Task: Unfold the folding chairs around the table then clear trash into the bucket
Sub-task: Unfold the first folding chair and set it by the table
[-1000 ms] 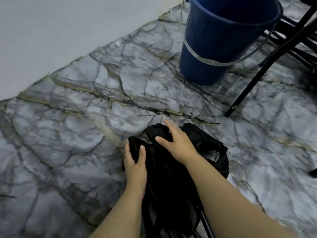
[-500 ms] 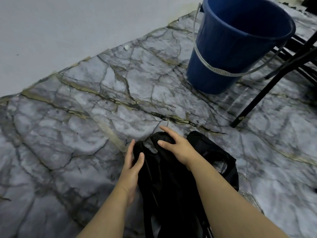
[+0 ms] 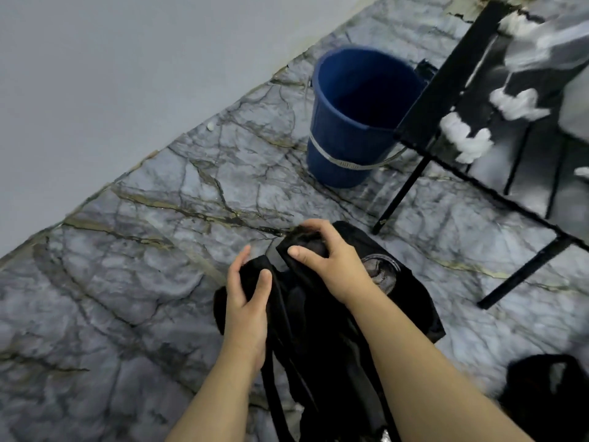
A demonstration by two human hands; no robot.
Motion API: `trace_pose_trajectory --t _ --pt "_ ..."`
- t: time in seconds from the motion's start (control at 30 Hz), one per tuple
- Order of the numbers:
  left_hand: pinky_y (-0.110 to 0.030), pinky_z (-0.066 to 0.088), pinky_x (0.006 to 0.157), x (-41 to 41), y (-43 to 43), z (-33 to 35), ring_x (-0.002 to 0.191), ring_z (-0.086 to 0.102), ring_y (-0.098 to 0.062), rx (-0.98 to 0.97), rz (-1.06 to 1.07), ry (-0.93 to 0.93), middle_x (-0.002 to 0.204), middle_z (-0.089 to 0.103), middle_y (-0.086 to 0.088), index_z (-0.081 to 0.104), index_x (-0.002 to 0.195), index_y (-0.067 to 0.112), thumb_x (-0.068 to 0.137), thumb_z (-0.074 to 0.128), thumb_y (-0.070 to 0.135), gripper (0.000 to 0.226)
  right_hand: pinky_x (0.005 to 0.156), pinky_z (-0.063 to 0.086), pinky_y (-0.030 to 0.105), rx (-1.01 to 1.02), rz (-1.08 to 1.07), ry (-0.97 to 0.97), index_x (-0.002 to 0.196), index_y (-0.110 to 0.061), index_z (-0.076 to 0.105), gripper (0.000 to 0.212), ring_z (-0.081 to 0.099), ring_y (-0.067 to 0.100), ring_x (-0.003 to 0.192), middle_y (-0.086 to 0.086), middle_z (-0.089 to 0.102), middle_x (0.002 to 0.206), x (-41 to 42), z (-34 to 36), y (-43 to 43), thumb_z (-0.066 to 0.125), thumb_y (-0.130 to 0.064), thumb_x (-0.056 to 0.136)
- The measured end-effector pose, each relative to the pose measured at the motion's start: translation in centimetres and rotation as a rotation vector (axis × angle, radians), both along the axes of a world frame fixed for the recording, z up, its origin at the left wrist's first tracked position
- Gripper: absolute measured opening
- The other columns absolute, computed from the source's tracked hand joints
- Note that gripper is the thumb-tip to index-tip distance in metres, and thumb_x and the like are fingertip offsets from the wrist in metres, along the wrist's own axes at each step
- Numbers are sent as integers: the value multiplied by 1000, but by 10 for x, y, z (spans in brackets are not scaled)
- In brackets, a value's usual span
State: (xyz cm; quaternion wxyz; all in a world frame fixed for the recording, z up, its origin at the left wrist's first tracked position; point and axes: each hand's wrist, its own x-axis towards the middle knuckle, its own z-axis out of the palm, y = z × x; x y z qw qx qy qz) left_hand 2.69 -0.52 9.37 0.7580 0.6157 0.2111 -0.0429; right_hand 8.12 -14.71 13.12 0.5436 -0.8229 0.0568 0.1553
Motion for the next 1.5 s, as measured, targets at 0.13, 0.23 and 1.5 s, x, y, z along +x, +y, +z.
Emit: trace_pose_trajectory --t 0.13,0.23,1.5 --pt "-26 28 110 -29 -1 120 133 27 12 148 -128 -110 130 36 46 38 115 70 61 55 80 57 100 25 3 -26 106 -82 128 -64 30 60 30 -12 129 -28 39 141 -42 130 -14 63 -41 84" --pt "4 26 92 -58 -2 209 117 27 31 267 -268 -192 118 36 57 37 110 69 60 46 85 54 97 28 -1 -56 93 -89 126 -58 37 50 37 -15 123 -32 42 131 -85 229 -29 60 -42 84" --pt "-17 49 70 -256 113 411 82 56 -5 463 -783 -459 89 50 9 39 88 41 77 70 6 48 72 44 33 162 -1131 -3 75 -20 44 37 50 22 81 4 50 80 -587 404 -27 68 8 76"
